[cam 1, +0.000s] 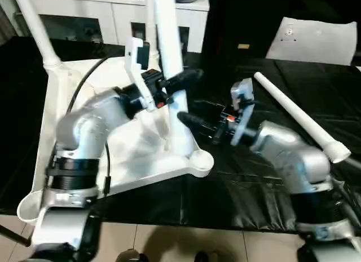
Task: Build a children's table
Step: Pick table leg
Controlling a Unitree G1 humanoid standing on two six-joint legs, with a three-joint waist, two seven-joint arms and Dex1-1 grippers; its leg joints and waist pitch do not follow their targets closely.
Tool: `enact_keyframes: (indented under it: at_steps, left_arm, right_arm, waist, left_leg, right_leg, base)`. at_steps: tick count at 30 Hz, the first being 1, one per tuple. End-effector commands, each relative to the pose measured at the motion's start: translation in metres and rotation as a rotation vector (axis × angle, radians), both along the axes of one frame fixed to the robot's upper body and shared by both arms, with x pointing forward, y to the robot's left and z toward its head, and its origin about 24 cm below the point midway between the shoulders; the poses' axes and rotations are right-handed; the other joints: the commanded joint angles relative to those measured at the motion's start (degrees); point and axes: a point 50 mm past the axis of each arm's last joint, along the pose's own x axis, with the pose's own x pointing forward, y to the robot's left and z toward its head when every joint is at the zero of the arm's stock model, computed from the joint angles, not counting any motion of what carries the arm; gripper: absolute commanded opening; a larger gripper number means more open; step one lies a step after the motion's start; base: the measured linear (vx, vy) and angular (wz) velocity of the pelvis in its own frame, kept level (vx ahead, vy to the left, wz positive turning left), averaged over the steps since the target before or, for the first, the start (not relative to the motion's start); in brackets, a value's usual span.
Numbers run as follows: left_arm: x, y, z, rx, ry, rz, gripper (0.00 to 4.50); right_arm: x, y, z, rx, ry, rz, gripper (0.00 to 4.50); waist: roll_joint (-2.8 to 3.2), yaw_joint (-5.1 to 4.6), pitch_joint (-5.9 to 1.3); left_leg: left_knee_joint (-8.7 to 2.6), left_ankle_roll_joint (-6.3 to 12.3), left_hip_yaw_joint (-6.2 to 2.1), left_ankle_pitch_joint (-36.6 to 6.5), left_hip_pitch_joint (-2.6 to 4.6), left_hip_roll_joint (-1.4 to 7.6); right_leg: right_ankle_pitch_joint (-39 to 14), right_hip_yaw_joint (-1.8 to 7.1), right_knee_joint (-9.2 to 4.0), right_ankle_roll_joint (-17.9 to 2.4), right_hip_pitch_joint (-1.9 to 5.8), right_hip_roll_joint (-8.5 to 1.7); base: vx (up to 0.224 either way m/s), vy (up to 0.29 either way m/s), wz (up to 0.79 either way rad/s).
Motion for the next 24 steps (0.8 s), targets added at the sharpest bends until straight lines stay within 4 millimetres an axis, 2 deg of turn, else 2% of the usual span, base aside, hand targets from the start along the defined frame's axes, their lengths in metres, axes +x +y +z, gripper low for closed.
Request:
enact_keyframes:
  at_steps: [1, 6, 7, 16, 18, 22, 24]
  left_arm:
    - [-0.008, -0.015, 0.013, -0.007, -0.076, -0.164, 1.89]
    - [-0.012, -0.020, 0.016, -0.020, -0.112, -0.256, 1.88]
    - [-0.014, -0.023, 0.018, -0.032, -0.118, -0.281, 1.88]
    - [-0.012, -0.029, 0.020, -0.042, -0.151, -0.344, 1.88]
    - [-0.012, -0.029, 0.020, -0.042, -0.151, -0.345, 1.88]
    - [-0.011, -0.028, 0.019, -0.036, -0.152, -0.341, 1.88]
    - [-0.010, -0.028, 0.019, -0.033, -0.153, -0.345, 1.88]
  right_arm:
    - [-0.003, 0.000, 0.009, 0.040, 0.015, 0.089, 3.62]
    - [-0.006, 0.000, 0.010, 0.051, 0.049, 0.162, 3.32]
    - [-0.007, 0.001, 0.009, 0.045, 0.058, 0.181, 3.07]
    - [-0.012, 0.003, 0.004, 0.017, 0.102, 0.264, 2.41]
    - [-0.012, 0.003, 0.004, 0.016, 0.104, 0.266, 2.22]
    - [-0.013, 0.004, 0.003, 0.011, 0.107, 0.272, 2.10]
    - [-0.013, 0.004, 0.002, 0.003, 0.111, 0.277, 2.08]
  waist:
    - [-0.20, 0.41, -5.01]
    - [-0.26, 0.76, -4.96]
    - [-0.35, 0.81, -4.84]
    - [-0.78, 1.44, -5.02]
    - [-0.71, 1.47, -5.04]
    - [-0.77, 1.49, -5.11]
    - [-0.60, 1.48, -5.10]
  left_leg:
    - [-3.81, 1.16, -0.22, -10.2, 0.60, 1.72]
    - [-3.80, 0.57, -0.20, -10.5, 0.67, 1.80]
    - [-3.81, 0.27, -0.14, -10.9, 0.68, 1.78]
    - [-3.72, 0.12, -0.13, -9.9, 0.68, 1.66]
    - [-3.73, -0.16, -0.18, -9.7, 0.66, 1.74]
    - [-3.71, -0.09, -0.16, -9.3, 0.62, 1.72]
    - [-3.71, -0.07, -0.16, -9.4, 0.63, 1.69]
  right_leg:
    - [-20.1, 2.48, -3.98, -8.7, 3.54, -3.61]
    - [-20.8, 2.49, -4.02, -8.8, 3.52, -3.76]
    - [-21.8, 2.50, -4.12, -8.5, 3.42, -3.74]
    - [-24.4, 2.44, -4.37, -6.3, 3.45, -3.77]
    - [-24.0, 2.40, -4.27, -6.5, 3.44, -3.80]
    - [-22.8, 2.42, -4.14, -6.9, 3.49, -3.75]
    - [-22.6, 2.40, -4.14, -7.1, 3.52, -3.71]
  base:
    - [0.000, 0.000, 0.00]
    - [0.000, 0.000, 0.00]
    - [0.000, 0.000, 0.00]
    - [0.000, 0.000, 0.00]
    - [0.000, 0.000, 0.00]
    - [0.000, 0.000, 0.00]
    - [0.000, 0.000, 0.00]
